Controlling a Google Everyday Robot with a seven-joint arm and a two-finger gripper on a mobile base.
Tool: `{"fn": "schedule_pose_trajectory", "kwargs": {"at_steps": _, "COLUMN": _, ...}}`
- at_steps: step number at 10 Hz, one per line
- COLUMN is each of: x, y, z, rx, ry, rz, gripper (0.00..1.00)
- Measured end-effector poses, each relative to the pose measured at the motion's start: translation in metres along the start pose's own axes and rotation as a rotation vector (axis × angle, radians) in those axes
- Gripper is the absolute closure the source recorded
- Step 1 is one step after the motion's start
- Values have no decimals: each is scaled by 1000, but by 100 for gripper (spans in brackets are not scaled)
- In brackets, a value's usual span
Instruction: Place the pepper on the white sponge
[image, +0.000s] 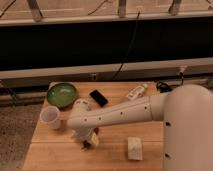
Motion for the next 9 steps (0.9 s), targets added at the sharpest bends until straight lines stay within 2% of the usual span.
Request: {"fn": "schedule_pose_trajectory", "kwargs": {"at_steps": 9, "x": 0, "y": 0, "z": 1, "rx": 4, "ry": -3, "rz": 32, "gripper": 20}}
